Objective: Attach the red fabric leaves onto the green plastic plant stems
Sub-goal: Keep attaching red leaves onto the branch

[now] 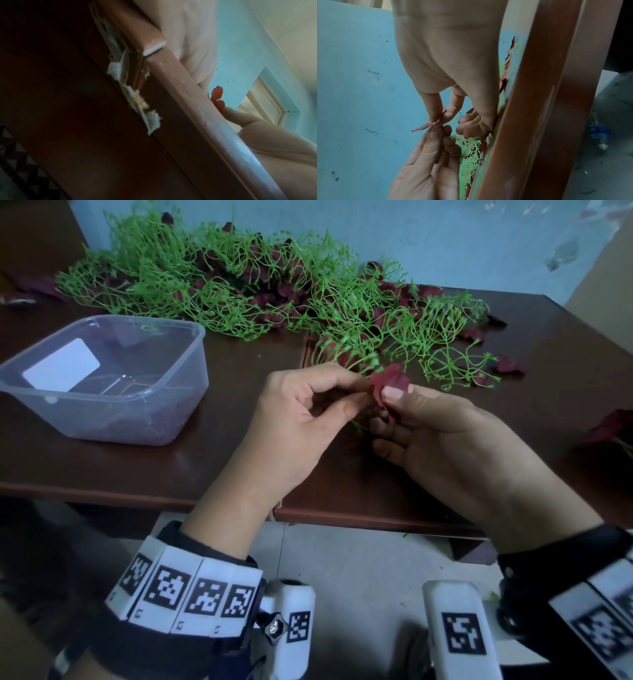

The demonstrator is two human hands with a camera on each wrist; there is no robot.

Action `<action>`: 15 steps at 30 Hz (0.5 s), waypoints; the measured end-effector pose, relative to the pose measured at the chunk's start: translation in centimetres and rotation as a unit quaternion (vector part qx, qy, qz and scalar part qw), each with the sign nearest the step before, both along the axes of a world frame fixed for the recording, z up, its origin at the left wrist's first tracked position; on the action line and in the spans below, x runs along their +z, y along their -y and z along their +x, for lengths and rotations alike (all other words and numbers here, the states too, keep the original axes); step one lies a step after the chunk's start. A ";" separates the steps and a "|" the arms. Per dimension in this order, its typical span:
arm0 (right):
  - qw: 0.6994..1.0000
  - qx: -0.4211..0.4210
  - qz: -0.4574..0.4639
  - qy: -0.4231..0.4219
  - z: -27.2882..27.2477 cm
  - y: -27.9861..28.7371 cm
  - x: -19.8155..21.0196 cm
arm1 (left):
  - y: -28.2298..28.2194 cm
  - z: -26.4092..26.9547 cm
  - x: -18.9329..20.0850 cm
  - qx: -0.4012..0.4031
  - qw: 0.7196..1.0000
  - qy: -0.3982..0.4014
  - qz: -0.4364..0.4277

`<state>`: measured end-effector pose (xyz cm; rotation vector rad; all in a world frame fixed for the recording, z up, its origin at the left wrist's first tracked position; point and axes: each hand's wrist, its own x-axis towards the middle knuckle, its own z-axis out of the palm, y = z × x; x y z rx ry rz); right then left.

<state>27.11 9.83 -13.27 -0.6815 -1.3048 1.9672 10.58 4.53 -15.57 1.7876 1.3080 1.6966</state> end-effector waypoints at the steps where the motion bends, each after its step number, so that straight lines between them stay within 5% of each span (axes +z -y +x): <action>1: 1.000 0.001 0.013 0.011 0.0 0.1 -0.1 | 0.0 0.0 0.0 0.004 1.000 -0.001 0.000; 15: 0.997 0.014 -0.069 -0.036 -0.1 -0.2 -0.1 | 0.0 0.3 0.1 -0.018 0.999 0.032 -0.005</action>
